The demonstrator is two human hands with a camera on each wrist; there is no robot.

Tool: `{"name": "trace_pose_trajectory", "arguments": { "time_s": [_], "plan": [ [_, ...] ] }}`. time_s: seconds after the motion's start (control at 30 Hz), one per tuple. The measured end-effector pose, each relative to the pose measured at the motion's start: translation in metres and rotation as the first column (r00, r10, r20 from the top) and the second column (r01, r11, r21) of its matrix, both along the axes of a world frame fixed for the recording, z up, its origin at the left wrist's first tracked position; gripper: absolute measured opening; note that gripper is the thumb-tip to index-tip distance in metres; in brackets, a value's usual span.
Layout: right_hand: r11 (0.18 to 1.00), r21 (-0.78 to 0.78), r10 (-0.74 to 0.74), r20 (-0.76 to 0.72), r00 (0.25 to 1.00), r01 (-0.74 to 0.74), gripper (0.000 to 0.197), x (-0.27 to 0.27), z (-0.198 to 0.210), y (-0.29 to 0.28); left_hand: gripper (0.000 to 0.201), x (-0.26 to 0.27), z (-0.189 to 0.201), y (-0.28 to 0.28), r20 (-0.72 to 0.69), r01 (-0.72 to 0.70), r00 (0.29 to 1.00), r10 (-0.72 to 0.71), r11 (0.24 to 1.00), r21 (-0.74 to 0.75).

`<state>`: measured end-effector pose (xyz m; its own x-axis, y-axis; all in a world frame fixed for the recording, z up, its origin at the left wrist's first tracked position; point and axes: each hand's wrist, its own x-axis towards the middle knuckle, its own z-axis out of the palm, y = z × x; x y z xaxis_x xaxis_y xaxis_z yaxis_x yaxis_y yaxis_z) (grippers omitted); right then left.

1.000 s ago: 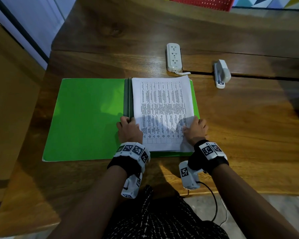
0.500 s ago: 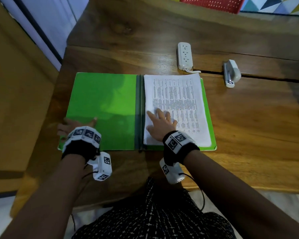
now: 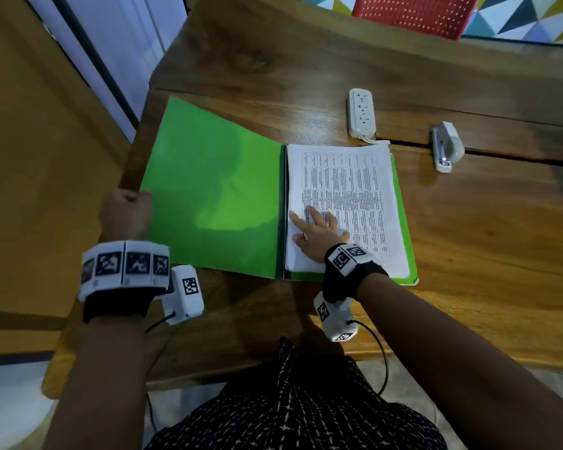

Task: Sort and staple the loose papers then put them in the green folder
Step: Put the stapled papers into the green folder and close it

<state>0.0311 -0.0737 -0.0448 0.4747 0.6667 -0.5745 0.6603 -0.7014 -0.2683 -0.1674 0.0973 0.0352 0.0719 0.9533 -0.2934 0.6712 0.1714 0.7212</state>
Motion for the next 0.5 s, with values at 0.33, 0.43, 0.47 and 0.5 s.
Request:
{"name": "trace_pose_trajectory", "arguments": {
  "time_s": [0.33,0.43,0.47,0.5],
  "plan": [
    [0.819,0.071,-0.572,0.025,0.820,0.569,0.059,0.069,0.016,-0.070,0.030,0.093,0.047,-0.106,0.550,0.524,0.731,-0.403,0.848,-0.075],
    [0.711,0.200,-0.647,-0.189,0.739,0.674,0.043,0.082,0.014,-0.097,0.041,0.134,0.001,-0.112,0.366,0.678,0.698,-0.615,0.732,-0.065],
    [0.645,0.237,-0.658,-0.312,0.685,0.727,0.036,0.083,0.016,-0.104,0.041,0.145,-0.016,-0.114,0.249,0.708,0.697,-0.672,0.700,-0.094],
    [0.579,0.246,-0.652,-0.434,0.622,0.778,0.037,0.084,0.019,-0.111,0.045,0.153,-0.032,-0.117,0.118,0.723,0.691,-0.713,0.677,-0.139]
  ]
}}
